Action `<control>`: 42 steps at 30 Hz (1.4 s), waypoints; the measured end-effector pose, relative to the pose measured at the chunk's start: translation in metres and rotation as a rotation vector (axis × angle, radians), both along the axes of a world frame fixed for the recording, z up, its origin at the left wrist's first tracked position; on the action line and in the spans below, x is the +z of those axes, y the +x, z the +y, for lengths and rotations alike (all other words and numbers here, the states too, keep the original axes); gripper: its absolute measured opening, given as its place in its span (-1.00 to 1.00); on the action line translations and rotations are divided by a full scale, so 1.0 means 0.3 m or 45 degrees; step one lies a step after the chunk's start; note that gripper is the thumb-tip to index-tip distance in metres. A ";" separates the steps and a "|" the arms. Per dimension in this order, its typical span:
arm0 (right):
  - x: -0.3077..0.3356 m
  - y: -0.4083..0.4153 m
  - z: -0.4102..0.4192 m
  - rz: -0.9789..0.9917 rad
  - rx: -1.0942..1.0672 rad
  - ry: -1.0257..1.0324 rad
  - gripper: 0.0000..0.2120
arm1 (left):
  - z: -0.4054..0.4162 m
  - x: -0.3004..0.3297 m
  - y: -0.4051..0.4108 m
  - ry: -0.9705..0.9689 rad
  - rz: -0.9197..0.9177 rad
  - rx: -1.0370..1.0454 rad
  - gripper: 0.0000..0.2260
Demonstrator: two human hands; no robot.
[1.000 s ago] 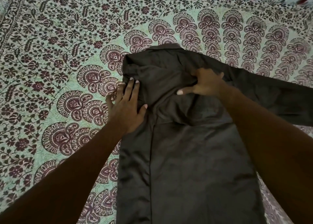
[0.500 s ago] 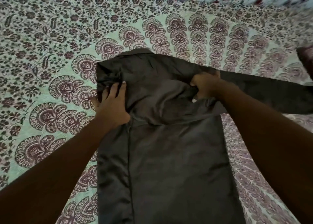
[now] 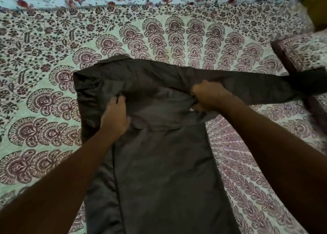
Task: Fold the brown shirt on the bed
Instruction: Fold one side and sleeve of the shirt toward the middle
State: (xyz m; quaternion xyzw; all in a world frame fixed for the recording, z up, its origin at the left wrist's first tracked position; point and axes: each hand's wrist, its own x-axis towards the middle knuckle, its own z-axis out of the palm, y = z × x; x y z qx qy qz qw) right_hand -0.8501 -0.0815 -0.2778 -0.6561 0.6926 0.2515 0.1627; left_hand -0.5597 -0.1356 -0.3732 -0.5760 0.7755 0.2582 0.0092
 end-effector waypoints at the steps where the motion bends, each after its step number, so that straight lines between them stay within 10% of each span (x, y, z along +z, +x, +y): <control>1: 0.007 0.017 0.027 -0.013 0.000 0.034 -0.45 | 0.007 -0.002 -0.008 0.024 0.031 0.048 -0.54; 14: -0.016 0.081 0.371 0.111 -0.142 0.003 -0.77 | 0.015 0.037 -0.067 0.325 -0.030 0.189 -0.29; 19: 0.015 0.213 0.441 -0.031 -0.038 -0.188 -0.80 | 0.178 0.096 -0.131 0.059 0.492 0.369 -0.56; 23: 0.047 0.363 0.522 -0.214 -0.027 -0.236 -0.77 | 0.308 0.141 -0.164 0.741 0.843 0.571 -0.69; 26: 0.053 0.477 0.588 -0.302 -0.025 -0.177 -0.79 | 0.352 0.112 -0.142 0.802 0.789 0.681 -0.90; 35: -0.051 0.761 0.805 -0.786 -0.037 0.082 -0.81 | 0.454 0.069 0.110 0.441 0.567 0.539 -0.39; 42: -0.118 0.746 0.818 -0.745 -0.483 -0.743 -0.89 | 0.655 0.011 0.233 0.307 0.489 0.432 -0.75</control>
